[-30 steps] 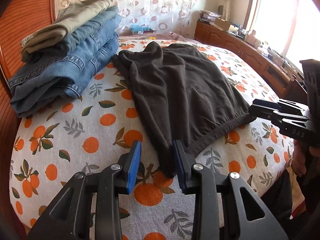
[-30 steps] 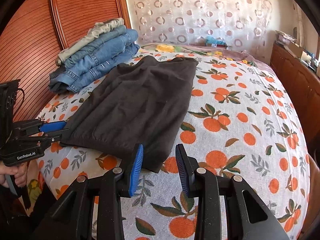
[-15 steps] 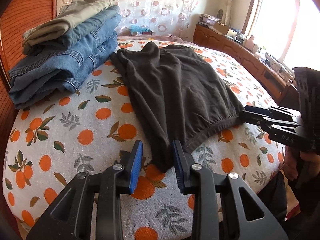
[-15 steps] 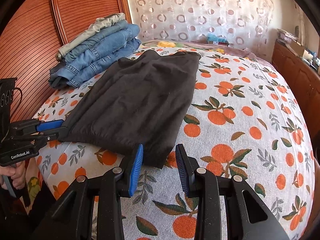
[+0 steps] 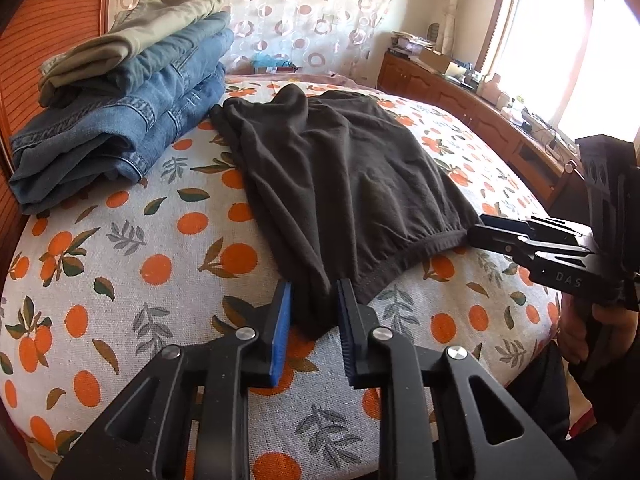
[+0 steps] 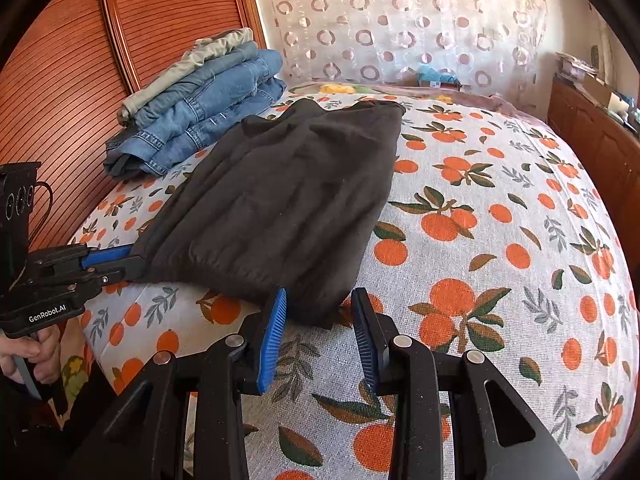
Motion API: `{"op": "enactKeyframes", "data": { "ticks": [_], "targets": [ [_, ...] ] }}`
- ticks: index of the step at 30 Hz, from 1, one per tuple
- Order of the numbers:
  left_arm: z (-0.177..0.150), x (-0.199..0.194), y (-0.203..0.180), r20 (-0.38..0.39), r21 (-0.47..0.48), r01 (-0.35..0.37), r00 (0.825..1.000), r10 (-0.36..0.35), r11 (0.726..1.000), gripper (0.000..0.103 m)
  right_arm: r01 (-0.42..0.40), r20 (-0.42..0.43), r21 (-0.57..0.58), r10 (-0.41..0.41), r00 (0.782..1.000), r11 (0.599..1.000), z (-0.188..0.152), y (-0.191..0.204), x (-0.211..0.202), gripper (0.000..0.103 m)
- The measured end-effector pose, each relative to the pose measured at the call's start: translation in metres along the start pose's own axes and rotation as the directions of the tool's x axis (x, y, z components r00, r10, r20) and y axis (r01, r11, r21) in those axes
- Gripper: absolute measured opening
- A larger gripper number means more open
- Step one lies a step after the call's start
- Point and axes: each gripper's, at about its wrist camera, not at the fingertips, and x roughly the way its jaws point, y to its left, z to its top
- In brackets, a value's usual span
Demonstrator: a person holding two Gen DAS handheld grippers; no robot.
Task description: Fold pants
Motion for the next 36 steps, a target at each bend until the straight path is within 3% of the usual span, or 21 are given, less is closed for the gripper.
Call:
{"op": "enactKeyframes", "data": {
  "ticks": [1,6,7,9,15,21,28,36],
  "targets": [
    [-0.001,0.0,-0.001,0.003,0.004,0.011,1.0,-0.011,1.0,0.018,-0.001,0.0,0.0,0.001,1.0,1.0,0.0,0.0,0.0,0.035],
    [-0.002,0.0,-0.006,0.024,0.042,-0.005,1.0,0.004,0.999,0.013,-0.014,-0.007,-0.036,0.014,1.0,0.999,-0.002,0.006,0.0,0.034],
    [-0.002,0.0,-0.004,0.026,0.028,0.002,1.0,-0.002,1.0,0.013,-0.014,-0.013,-0.044,0.014,1.0,0.999,-0.002,0.006,0.0,0.032],
    [-0.001,0.0,-0.001,0.028,0.002,0.016,0.999,-0.016,1.0,0.012,-0.002,-0.022,-0.057,0.0,1.0,0.998,-0.001,0.007,0.0,0.018],
    [-0.001,-0.005,-0.002,0.023,0.001,0.041,0.999,-0.041,0.999,0.008,-0.041,-0.019,-0.036,0.041,0.999,0.999,-0.002,0.002,-0.009,0.009],
    [-0.015,-0.022,-0.01,-0.002,0.047,0.049,0.999,-0.049,0.998,0.008,-0.062,-0.031,-0.049,0.061,0.998,0.997,-0.018,0.011,-0.029,0.009],
    [-0.032,-0.036,-0.011,-0.024,0.024,0.096,0.995,-0.095,0.995,0.008,-0.075,-0.039,-0.049,0.073,0.997,0.996,-0.04,0.017,-0.052,0.009],
    [0.004,-0.034,-0.005,0.04,0.018,0.095,0.995,-0.096,0.995,0.008,-0.062,0.036,-0.066,0.064,0.997,0.996,-0.001,0.01,-0.059,0.008]
  ]
}}
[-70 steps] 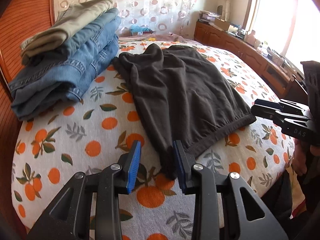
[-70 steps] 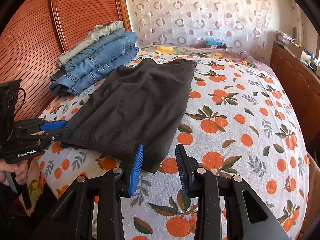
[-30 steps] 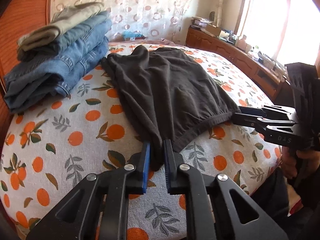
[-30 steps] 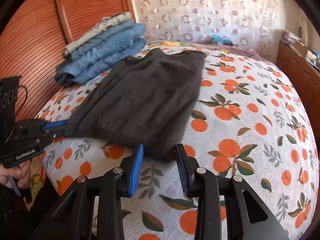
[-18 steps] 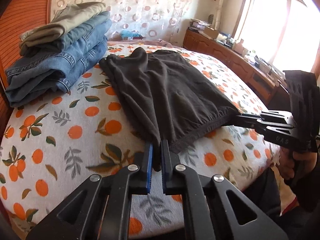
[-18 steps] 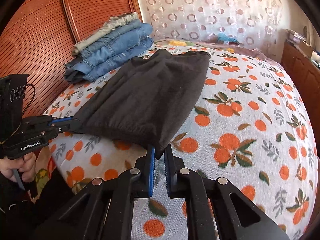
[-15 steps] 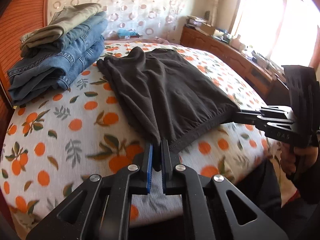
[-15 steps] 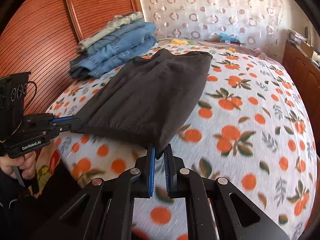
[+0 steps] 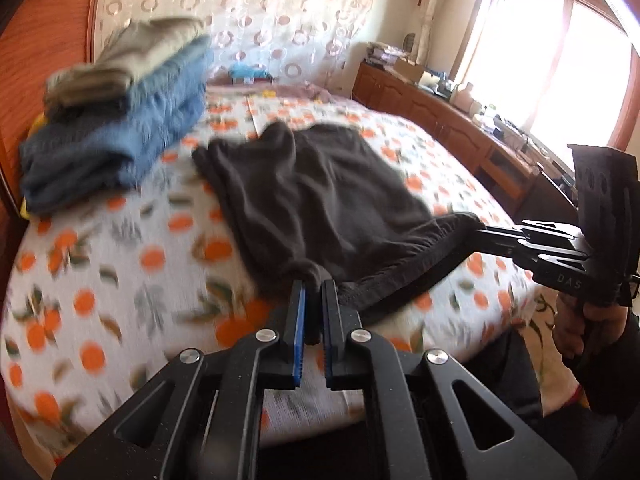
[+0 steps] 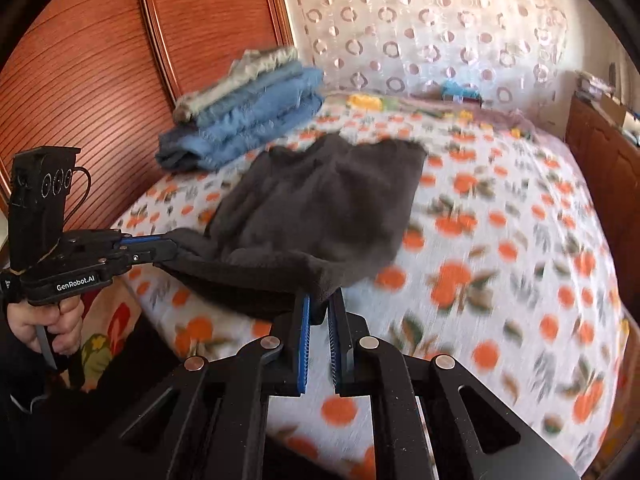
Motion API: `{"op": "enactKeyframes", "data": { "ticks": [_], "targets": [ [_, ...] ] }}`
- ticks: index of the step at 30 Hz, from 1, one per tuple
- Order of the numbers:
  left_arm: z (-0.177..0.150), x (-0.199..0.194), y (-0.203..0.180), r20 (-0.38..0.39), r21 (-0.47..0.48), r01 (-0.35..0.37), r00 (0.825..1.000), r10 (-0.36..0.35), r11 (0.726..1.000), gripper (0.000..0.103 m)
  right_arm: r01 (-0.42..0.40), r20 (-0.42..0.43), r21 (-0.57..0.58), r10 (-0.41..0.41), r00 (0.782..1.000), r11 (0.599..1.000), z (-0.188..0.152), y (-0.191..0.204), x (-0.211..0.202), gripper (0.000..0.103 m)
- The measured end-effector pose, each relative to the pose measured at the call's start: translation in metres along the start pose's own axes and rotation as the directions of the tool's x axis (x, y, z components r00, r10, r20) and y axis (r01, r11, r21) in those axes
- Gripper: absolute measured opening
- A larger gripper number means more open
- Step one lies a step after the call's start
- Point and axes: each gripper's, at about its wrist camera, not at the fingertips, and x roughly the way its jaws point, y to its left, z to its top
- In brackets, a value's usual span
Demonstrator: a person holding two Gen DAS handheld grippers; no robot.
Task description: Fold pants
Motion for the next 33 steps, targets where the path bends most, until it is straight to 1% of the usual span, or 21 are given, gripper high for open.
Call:
{"op": "enactKeyframes", "data": {
  "ticks": [6,9,13,20,27,30,32,33],
  "targets": [
    [0.052,0.017,0.014,0.053,0.014,-0.024,0.998,0.024,1.0,0.008,0.025,0.043,-0.014,-0.025,0.999,1.0,0.05,-0.018,0.016,0.008],
    [0.078,0.034,0.021,0.058,0.023,-0.042,0.997,0.041,0.999,0.008,0.049,0.033,-0.02,-0.048,0.998,0.999,0.071,-0.028,0.034,0.008],
    [0.098,0.053,0.028,0.049,0.03,-0.068,0.997,0.067,0.997,0.008,0.062,0.008,-0.023,-0.062,0.998,0.998,0.085,-0.036,0.055,0.008],
    [0.118,0.068,0.035,0.057,0.027,-0.111,0.992,0.109,0.994,0.008,0.055,-0.035,-0.01,-0.055,0.998,0.998,0.109,-0.05,0.096,0.008],
    [0.124,0.084,0.041,0.044,0.034,-0.167,0.985,0.166,0.985,0.009,0.027,-0.058,0.003,-0.027,0.998,1.0,0.131,-0.065,0.131,0.009],
    [0.124,0.09,0.044,0.037,0.023,-0.166,0.986,0.165,0.986,0.009,0.017,-0.068,0.018,-0.016,0.998,1.0,0.135,-0.074,0.142,0.009],
    [0.125,0.09,0.045,0.028,0.008,-0.146,0.989,0.146,0.989,0.013,0.041,-0.076,0.014,-0.04,0.996,0.999,0.136,-0.077,0.148,0.009],
    [0.125,0.089,0.045,0.022,0.0,-0.133,0.991,0.133,0.991,0.014,0.04,-0.072,0.022,-0.038,0.997,0.999,0.136,-0.079,0.149,0.012]
  ]
}}
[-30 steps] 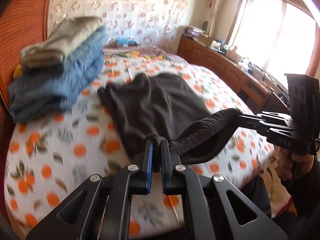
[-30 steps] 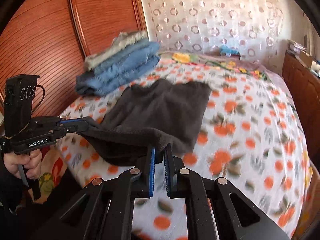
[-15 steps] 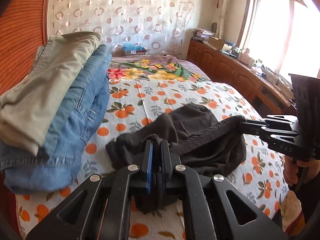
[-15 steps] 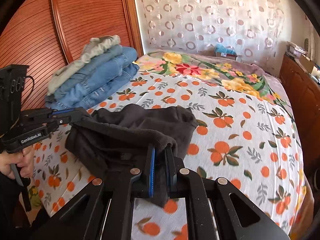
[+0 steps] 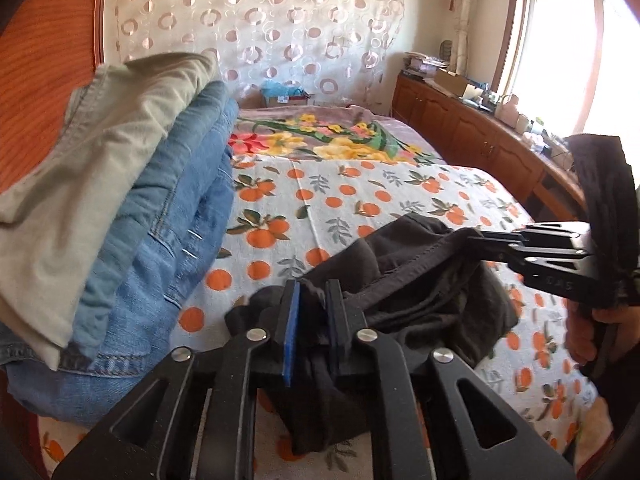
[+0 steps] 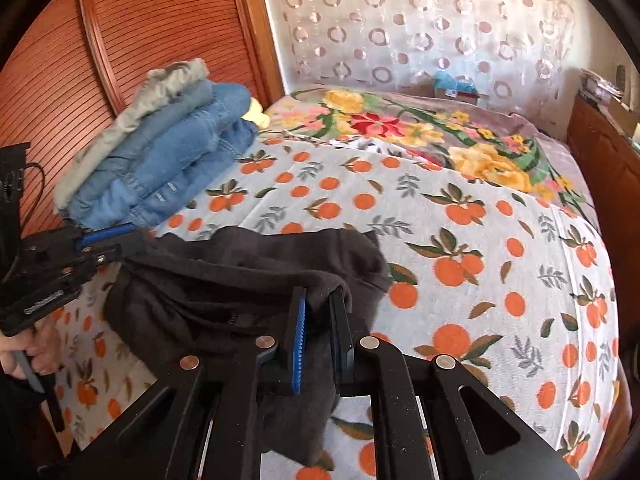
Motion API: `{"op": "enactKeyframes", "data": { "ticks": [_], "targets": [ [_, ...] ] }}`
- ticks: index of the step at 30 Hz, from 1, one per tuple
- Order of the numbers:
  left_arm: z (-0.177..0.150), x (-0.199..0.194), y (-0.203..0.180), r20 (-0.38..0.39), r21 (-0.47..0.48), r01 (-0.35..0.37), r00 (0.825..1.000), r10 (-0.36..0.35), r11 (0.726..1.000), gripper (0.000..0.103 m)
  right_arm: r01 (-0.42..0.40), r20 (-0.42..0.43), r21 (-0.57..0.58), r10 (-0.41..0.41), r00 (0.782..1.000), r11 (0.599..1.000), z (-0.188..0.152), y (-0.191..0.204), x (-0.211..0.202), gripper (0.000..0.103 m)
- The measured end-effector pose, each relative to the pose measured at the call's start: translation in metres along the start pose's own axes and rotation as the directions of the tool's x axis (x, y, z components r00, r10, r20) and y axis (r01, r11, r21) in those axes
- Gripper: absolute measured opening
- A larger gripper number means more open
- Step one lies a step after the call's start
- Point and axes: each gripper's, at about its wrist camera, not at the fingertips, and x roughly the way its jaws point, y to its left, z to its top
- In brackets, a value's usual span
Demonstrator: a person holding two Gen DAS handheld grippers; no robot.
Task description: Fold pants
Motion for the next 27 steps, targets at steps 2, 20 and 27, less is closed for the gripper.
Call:
{"op": "enactKeyframes", "data": {
  "ticks": [2,20,27],
  "targets": [
    [0.0,-0.006,-0.001,0.002,-0.003,0.019,1.0,-0.019,1.0,0.02,-0.007,0.007,0.016,0.007,1.0,1.0,0.0,-0.001,0.0,0.015],
    [-0.026,-0.012,-0.008,-0.042,0.049,0.001,0.999,0.002,0.999,0.036,-0.039,0.023,0.013,0.038,0.999,0.999,-0.022,-0.012,-0.026,0.026],
    [-0.019,0.001,-0.008,-0.057,0.072,-0.028,0.998,0.032,0.997,0.036,-0.039,-0.008,-0.026,0.039,0.999,0.999,-0.019,-0.01,-0.019,0.026]
  ]
}}
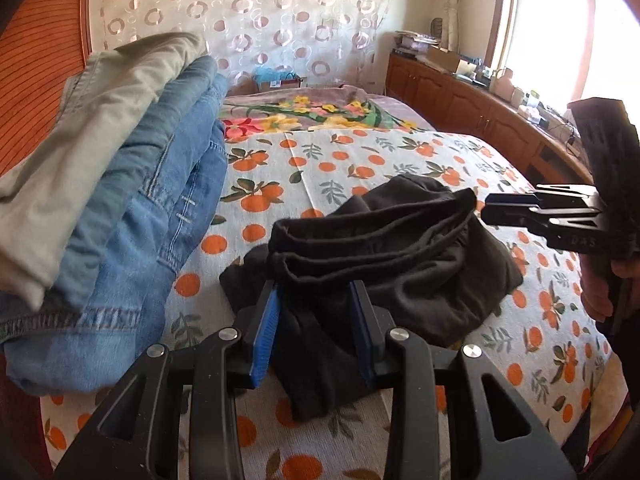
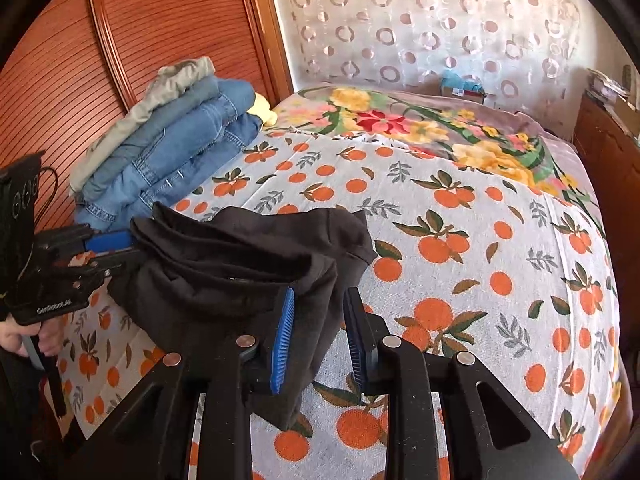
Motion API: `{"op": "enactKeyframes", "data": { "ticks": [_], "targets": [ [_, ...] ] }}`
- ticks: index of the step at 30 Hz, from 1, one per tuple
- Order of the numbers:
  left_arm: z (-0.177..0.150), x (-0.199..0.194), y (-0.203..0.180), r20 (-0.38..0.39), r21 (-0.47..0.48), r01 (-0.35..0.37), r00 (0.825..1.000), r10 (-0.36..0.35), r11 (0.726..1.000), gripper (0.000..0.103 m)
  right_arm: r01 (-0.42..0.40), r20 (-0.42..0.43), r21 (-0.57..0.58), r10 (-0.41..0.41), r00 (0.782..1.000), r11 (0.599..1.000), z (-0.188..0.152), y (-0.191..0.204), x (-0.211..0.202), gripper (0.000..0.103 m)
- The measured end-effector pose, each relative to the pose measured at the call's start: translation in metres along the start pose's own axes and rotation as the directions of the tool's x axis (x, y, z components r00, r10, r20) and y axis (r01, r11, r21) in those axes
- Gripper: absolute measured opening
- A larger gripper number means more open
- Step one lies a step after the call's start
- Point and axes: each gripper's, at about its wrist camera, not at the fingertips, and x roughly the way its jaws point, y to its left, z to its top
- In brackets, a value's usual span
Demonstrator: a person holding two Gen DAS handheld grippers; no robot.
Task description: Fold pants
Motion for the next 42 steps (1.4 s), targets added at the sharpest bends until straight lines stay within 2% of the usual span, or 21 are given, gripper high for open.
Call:
{"op": "enactKeyframes", "data": {
  "ticks": [2,8,12,15,19,25,28,29,30,33,37,42],
  "targets": [
    [0.004,0.004,0.002,0.005,-0.006,-0.017,1.0,0.017,1.0,0.036,-0.002,-0.007,-0.003,0.002,1.0,1.0,0.003,-0.001,0.005,0.026],
    [0.011,0.01,0.006,0.014,-0.031,0.001,1.0,-0.001,1.0,0.036,-0.037,-0.028,0.003,0.037,0.999,0.999,0.016,-0.008,0.016,0.026],
    [0.016,0.017,0.007,0.009,-0.029,0.001,1.0,-0.001,1.0,0.036,-0.079,-0.046,-0.038,0.077,0.996,0.996,0.023,-0.004,0.024,0.026],
    [0.018,0.022,0.008,0.004,-0.034,-0.002,1.0,0.002,0.999,0.036,-0.077,-0.076,-0.071,0.072,0.995,0.994,0.025,-0.004,0.035,0.026],
    [0.018,0.026,0.008,-0.001,-0.034,-0.006,1.0,0.006,0.999,0.036,-0.091,-0.113,-0.058,0.084,0.99,0.994,0.028,-0.014,0.052,0.027],
    [0.016,0.031,0.009,-0.011,-0.033,-0.011,1.0,0.011,0.999,0.036,-0.095,-0.101,-0.081,0.087,0.991,0.992,0.035,-0.016,0.057,0.03],
    [0.015,0.03,0.008,-0.01,-0.032,-0.01,1.0,0.01,0.999,0.036,-0.097,-0.067,-0.087,0.092,0.994,0.991,0.034,-0.015,0.056,0.029],
    [0.014,0.029,0.007,-0.01,-0.033,-0.008,1.0,0.008,0.999,0.036,-0.098,-0.051,-0.091,0.094,0.994,0.991,0.033,-0.015,0.054,0.018],
    [0.014,0.028,0.007,-0.009,-0.034,-0.006,1.0,0.006,0.999,0.036,-0.098,-0.039,-0.093,0.094,0.995,0.991,0.033,-0.015,0.051,0.014],
    [0.013,0.024,0.006,-0.004,-0.041,0.002,1.0,-0.002,0.999,0.036,-0.1,0.01,-0.075,0.101,0.995,0.992,0.035,-0.017,0.041,0.011],
    [0.012,0.019,0.002,0.003,-0.044,0.009,1.0,-0.009,0.999,0.036,-0.061,0.023,-0.057,0.063,0.998,0.996,0.042,-0.018,0.043,0.011],
    [0.012,0.012,-0.006,0.011,-0.03,0.02,1.0,-0.02,0.999,0.036,0.009,-0.019,-0.082,-0.011,1.0,0.997,0.038,-0.009,0.059,0.011]
  ]
}}
